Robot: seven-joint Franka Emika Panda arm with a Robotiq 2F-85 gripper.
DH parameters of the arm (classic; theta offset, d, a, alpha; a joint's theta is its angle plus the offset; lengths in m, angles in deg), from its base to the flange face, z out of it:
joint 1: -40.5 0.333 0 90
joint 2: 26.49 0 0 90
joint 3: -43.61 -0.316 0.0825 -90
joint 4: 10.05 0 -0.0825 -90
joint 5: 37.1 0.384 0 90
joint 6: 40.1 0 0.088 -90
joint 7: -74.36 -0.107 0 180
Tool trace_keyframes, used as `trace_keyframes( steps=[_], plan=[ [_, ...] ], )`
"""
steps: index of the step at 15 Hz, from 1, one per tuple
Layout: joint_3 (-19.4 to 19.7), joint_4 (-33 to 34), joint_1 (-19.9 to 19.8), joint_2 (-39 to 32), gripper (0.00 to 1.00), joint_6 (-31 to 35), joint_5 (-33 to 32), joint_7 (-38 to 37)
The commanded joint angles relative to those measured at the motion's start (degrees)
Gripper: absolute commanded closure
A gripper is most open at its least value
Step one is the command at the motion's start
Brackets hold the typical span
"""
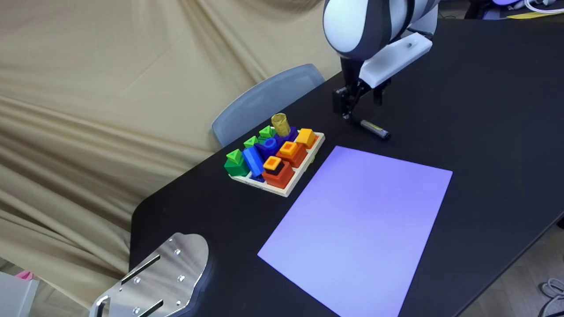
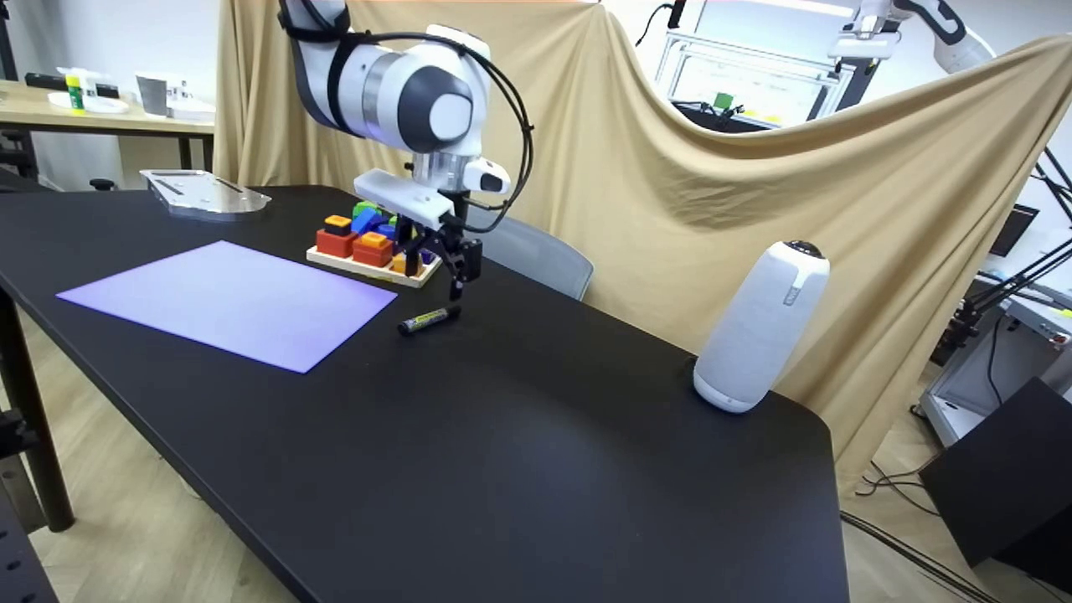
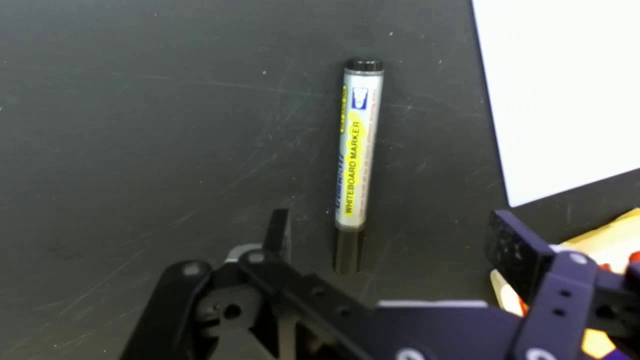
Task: Move the marker from the purple mat to the table
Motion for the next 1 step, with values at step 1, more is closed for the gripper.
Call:
trace_keyframes(
  steps=[1],
  plan=[
    [-1.67,-5.75,0.75,8.66,0.00,-4.28,-0.25,-0.84]
  ],
)
